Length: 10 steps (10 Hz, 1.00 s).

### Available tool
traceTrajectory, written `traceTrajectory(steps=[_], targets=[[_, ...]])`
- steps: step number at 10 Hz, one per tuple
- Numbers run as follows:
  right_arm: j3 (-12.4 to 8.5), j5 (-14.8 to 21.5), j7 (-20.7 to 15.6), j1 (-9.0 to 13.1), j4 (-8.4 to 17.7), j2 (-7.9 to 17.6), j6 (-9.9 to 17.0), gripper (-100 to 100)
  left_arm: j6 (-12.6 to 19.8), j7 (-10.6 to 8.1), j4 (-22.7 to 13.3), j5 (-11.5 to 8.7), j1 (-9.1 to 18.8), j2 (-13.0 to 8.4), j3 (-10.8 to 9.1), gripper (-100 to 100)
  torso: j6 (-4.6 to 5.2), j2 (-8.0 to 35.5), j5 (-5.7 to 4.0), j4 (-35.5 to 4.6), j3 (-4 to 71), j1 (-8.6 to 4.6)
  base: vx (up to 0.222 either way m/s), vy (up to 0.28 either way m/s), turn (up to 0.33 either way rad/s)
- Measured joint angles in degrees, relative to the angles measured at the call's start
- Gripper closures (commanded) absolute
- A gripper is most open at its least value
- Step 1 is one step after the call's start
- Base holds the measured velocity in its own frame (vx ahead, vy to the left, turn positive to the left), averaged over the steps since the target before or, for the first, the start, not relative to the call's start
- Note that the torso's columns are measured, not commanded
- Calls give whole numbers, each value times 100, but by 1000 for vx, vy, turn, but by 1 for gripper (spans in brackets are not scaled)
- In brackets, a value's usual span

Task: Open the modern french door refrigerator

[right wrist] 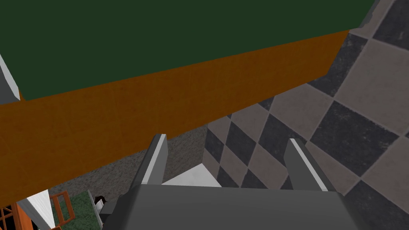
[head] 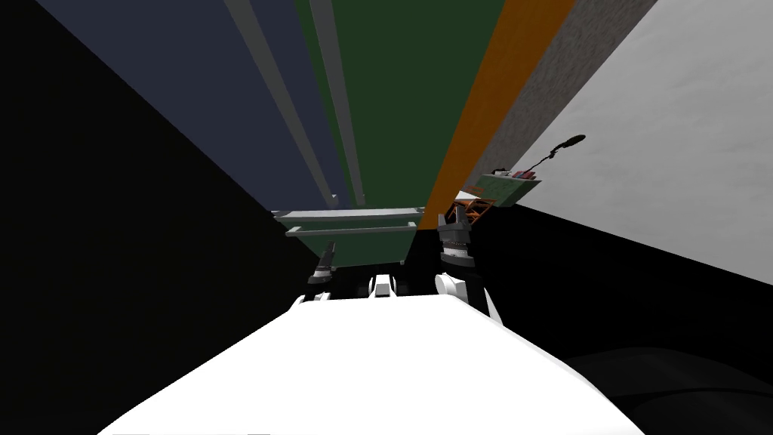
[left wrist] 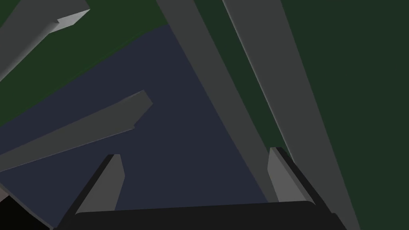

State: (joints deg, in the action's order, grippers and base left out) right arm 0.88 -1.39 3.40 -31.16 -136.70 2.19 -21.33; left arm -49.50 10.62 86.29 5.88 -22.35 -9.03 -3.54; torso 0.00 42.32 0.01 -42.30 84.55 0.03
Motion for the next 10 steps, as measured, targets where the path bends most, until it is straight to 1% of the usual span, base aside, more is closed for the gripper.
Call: traceTrajectory(steps=[3, 5, 8, 9, 10], targets=[[0, 0, 0, 0, 0, 0, 0, 0, -285, 40, -479, 47, 105, 94, -8, -100, 0, -4, 0, 2, 3, 0, 152, 11, -21], [0, 0, 0, 0, 0, 0, 0, 0, -493, 65, -803, 75, 173, 195, -16, -100, 0, -1, -2, 1, 1, -7, 143, 6, -16], [0, 0, 0, 1, 0, 0, 0, 0, -724, 95, -1146, 112, 231, 444, -18, -100, 0, 8, -2, -2, -5, -8, 99, 0, -14], [0, 0, 0, 1, 0, 0, 0, 0, -799, 102, -1288, 117, 282, 553, -28, -100, 0, 9, -2, -2, -5, -7, 76, -3, -10], [0, 0, 0, 1, 0, 0, 0, 0, -844, 104, -1358, 124, 298, 674, -32, -100, 0, 3, -2, -1, -2, -5, 66, 5, -7]])
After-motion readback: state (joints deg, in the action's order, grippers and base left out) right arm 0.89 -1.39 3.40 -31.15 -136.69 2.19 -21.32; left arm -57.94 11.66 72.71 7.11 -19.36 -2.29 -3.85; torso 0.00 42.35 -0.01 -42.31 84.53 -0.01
